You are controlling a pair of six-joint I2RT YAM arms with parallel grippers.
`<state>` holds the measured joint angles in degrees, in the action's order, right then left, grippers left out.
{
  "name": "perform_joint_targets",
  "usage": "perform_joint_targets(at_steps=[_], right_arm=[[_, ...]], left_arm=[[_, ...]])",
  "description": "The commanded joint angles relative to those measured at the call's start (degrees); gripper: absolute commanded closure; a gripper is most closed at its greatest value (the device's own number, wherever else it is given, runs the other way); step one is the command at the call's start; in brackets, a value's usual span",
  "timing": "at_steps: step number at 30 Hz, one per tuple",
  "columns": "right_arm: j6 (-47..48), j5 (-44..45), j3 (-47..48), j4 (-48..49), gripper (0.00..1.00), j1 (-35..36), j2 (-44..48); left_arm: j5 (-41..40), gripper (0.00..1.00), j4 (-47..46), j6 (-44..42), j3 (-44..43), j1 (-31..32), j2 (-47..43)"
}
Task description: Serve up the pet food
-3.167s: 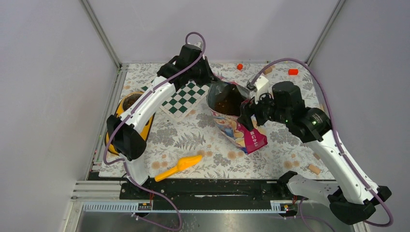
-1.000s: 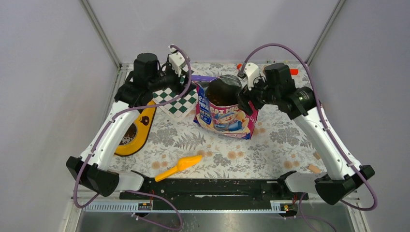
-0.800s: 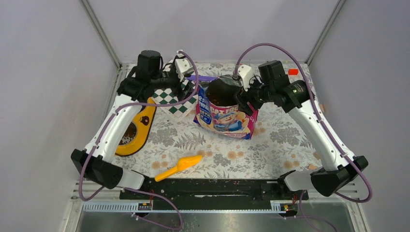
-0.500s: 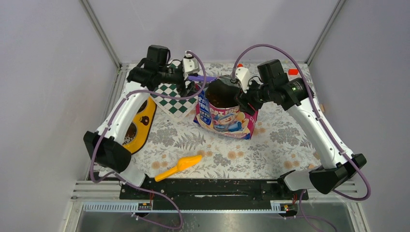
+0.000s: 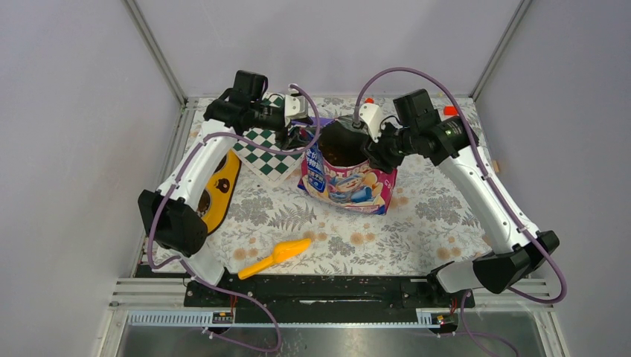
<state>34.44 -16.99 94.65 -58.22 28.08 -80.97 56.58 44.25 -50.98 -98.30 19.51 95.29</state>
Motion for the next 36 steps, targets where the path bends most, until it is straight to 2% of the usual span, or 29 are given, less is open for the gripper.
perform_joint_targets(at_steps=[1,3,5,7,9,10,11,12,17,20,23,27,29,32,36], right_arm=[[0.21,0.66,1.62,0.29,0.48,-0.26,-0.62],[0.07,0.99,1.43,1.09,0.53,-0.21,-0.66],[-0.31,1.96,1.41,1.59,0.63,-0.22,-0.83],[-0.53,3.5,1.53,1.64,0.76,-0.2,-1.01],[-1.77,6.39,2.17,1.87,0.88,-0.24,-1.12],[-2.27,8.18,2.61,1.8,0.93,-0.28,-1.21],[-2.36,9.91,2.78,1.86,0.99,-0.3,-1.04],[-2.36,11.54,2.81,1.84,1.0,-0.25,-0.58],[-0.9,23.61,3.07,3.68,1.0,-0.8,3.05],[1.54,32.79,2.08,9.39,1.0,-0.95,5.78],[4.05,38.06,1.11,15.88,1.0,-0.96,8.08],[5.69,39.82,-1.32,23.64,1.0,-0.96,11.3],[6.07,39.53,-3.26,27.3,1.0,-0.92,13.06],[6.01,37.23,-6.86,32.28,1.0,-0.92,16.12],[4.59,32.95,-10.39,32.63,1.0,-0.92,18.79]], left_arm=[[3.24,0.41,-1.81,-3.52,-1.63,-0.32,1.02],[2.24,0.47,-3.48,-2.79,-0.81,-0.33,1.25],[1.2,0.56,-4.94,-1.99,-0.29,-0.31,1.45],[-0.28,0.73,-5.49,-2.24,-0.23,-0.27,1.65],[-2.7,0.98,-4.52,-4.26,-0.74,-0.51,1.78],[-4.22,1.0,-3.47,-5.5,-1.17,-0.78,1.71],[-5.38,1.0,-2.15,-6.57,-1.64,-1.2,1.51],[-6.02,1.0,-0.99,-7.61,-2.05,-1.81,1.09],[-10.27,1.0,0.23,-8.82,-2.27,-5.67,-3.08],[-18.28,1.0,-0.71,-8.58,-2.42,-6.06,-4.9],[-22.5,1.0,-0.85,-8.39,-2.07,-5.83,-6.54],[-28.02,1.0,-2.63,-10.71,1.91,-4.14,-10.33],[-31.64,1.0,-6.94,-12.79,6.38,-2.56,-13.5],[-32.88,1.0,-14.26,-13.59,13.3,-1.32,-18.71],[-34.14,1.0,-19.61,-12.38,19.88,-0.49,-22.77]])
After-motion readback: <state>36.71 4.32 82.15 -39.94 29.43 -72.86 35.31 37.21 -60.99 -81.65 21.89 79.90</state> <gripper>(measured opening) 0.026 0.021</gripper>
